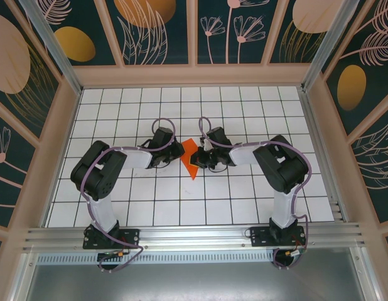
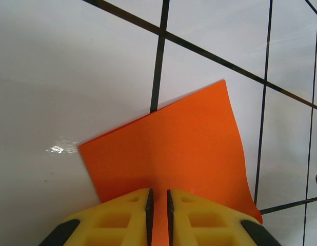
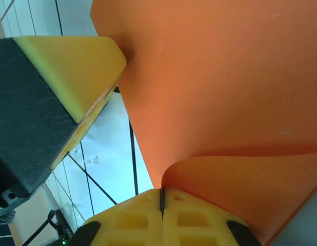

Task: Fold a paper plane with a square sheet of paper (pick it up from the middle)
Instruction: Third fold the triangle at the center of the table.

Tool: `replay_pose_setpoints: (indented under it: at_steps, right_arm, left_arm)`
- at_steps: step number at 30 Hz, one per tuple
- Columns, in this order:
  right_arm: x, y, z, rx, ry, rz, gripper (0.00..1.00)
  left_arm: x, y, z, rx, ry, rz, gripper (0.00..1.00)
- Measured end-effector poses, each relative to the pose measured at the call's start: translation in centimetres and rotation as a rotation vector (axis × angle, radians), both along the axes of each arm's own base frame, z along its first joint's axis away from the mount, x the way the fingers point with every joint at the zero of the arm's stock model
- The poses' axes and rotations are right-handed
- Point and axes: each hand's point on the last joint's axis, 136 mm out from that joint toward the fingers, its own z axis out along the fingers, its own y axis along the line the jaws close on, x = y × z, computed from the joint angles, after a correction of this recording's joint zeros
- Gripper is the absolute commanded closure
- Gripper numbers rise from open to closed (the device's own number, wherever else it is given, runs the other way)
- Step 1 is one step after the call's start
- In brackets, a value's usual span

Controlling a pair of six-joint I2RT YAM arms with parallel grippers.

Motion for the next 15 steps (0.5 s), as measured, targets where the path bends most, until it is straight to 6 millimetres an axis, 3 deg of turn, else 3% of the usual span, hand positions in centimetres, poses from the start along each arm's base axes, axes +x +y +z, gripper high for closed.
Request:
replay_pose_setpoints:
  at_steps: [9,15]
  right_arm:
    - [0.04,0.12,-0.37,-0.005,0.006,0.002,1.00]
    - [-0.09,0.16,-0.53,-0.010,0.009,0.007,0.84]
  left_arm:
    - [-0.01,0.00,-0.01,0.000,0.000,0.000,0.81]
    - [0.02,-0.01,0.10,0.000,0.000,0.000,0.79]
